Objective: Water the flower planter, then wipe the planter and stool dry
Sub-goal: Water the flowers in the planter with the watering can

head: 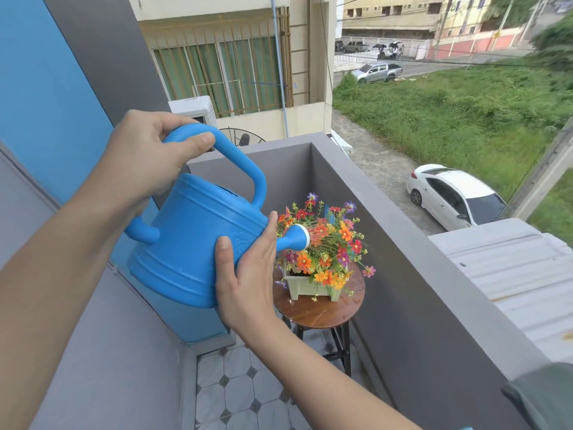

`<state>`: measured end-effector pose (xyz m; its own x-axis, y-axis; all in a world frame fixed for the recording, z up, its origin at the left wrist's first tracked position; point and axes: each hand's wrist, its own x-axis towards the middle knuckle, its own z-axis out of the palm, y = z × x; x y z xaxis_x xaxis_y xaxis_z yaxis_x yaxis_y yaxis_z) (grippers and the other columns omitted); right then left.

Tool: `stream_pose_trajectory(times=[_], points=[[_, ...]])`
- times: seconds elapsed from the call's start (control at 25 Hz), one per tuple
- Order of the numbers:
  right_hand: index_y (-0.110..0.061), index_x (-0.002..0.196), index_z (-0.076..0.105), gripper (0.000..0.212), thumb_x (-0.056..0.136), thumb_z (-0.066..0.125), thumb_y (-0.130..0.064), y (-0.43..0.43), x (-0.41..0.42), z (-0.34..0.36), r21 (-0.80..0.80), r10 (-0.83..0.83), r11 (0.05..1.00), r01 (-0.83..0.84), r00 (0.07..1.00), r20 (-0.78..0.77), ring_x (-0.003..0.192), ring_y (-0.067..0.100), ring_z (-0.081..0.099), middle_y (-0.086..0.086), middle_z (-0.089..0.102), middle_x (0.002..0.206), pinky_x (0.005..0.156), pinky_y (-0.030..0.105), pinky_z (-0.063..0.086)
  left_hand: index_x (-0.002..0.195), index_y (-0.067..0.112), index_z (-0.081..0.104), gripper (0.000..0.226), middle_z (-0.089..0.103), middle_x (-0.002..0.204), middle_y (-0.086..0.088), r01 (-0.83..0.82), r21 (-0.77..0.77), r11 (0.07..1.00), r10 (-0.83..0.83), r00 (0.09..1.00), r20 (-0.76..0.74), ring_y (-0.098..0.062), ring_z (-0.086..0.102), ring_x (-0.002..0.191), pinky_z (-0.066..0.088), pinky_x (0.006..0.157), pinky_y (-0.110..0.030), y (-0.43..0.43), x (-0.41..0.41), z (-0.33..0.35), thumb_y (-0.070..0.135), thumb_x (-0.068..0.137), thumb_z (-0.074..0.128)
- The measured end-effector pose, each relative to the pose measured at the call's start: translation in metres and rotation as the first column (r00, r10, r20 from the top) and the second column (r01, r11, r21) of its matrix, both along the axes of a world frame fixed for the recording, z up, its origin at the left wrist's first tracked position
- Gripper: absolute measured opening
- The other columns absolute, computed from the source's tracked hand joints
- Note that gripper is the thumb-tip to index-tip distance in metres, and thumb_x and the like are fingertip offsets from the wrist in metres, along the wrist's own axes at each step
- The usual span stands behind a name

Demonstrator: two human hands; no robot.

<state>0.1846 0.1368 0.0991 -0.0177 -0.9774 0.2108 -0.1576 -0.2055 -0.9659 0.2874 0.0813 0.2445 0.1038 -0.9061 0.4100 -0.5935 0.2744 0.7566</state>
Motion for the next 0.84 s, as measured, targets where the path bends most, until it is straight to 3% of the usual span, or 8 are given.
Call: stream_pose_trajectory(times=[0.12,0.32,0.48,0.6,0.68,0.84], points=[[-0.015,0.149,-0.018,0.099,0.078,0.022,-0.070,-0.005,-0.001,0.002,0.015,0.025,1.000,-0.025,0.999,-0.038,0.145,0.004,-0.010,-0.004,-0.011,0.161,0.119,0.025,-0.003,0.088,0.029,0.070,0.005,0.039,0.034,0.015,-0.026,-0.012,1.000,0.027,1.000,0.013,-0.005,0.033,0.031,0.025,0.048,-0.024,0.002,-0.002,0.002,0.031,0.085,0.066],[-0.015,0.149,-0.020,0.100,0.078,0.022,-0.071,0.004,0.010,0.000,0.050,0.080,0.996,-0.078,0.996,-0.028,0.144,0.003,-0.014,-0.003,-0.014,0.161,0.116,0.023,-0.005,0.087,0.030,0.070,0.004,0.033,0.032,0.012,-0.046,0.017,0.999,0.045,0.997,0.058,-0.008,0.024,0.031,0.025,0.042,-0.019,0.006,0.005,0.001,0.032,0.084,0.067],[-0.017,0.148,-0.023,0.100,0.077,0.021,-0.073,0.017,0.015,-0.005,0.078,0.101,0.992,-0.102,0.995,0.008,0.134,-0.011,-0.024,-0.009,-0.019,0.159,0.110,0.013,-0.012,0.085,0.028,0.071,0.004,0.030,0.037,0.011,-0.020,0.079,0.997,0.015,0.998,0.061,-0.009,0.022,0.033,0.024,0.043,-0.019,0.009,0.006,0.000,0.030,0.083,0.069],[-0.018,0.147,-0.024,0.100,0.077,0.022,-0.073,0.021,0.013,-0.006,0.075,0.069,0.995,-0.072,0.997,0.047,0.127,-0.018,-0.032,-0.014,-0.019,0.156,0.107,0.006,-0.015,0.084,0.027,0.071,0.002,0.031,0.053,-0.003,0.024,0.114,0.993,-0.028,0.999,0.031,-0.009,0.021,0.033,0.021,0.035,-0.015,0.009,0.001,0.000,0.027,0.084,0.069],[-0.018,0.148,-0.022,0.100,0.077,0.023,-0.072,0.019,0.010,-0.004,0.058,0.041,0.997,-0.045,0.997,0.063,0.135,-0.013,-0.026,-0.012,-0.017,0.157,0.114,0.014,-0.011,0.085,0.026,0.071,0.004,0.030,0.053,-0.004,0.039,0.102,0.994,-0.040,0.999,0.005,-0.010,0.021,0.034,0.020,0.035,-0.015,0.008,-0.002,0.002,0.028,0.084,0.068],[-0.013,0.151,-0.012,0.100,0.076,0.022,-0.070,0.000,0.000,0.007,0.038,0.007,0.999,-0.008,0.999,0.037,0.145,0.004,-0.007,-0.002,-0.007,0.161,0.118,0.023,-0.003,0.090,0.026,0.069,0.006,0.037,0.035,0.013,-0.007,0.015,1.000,0.008,1.000,-0.024,-0.007,0.024,0.034,0.021,0.037,-0.015,0.004,-0.003,0.002,0.028,0.087,0.064]])
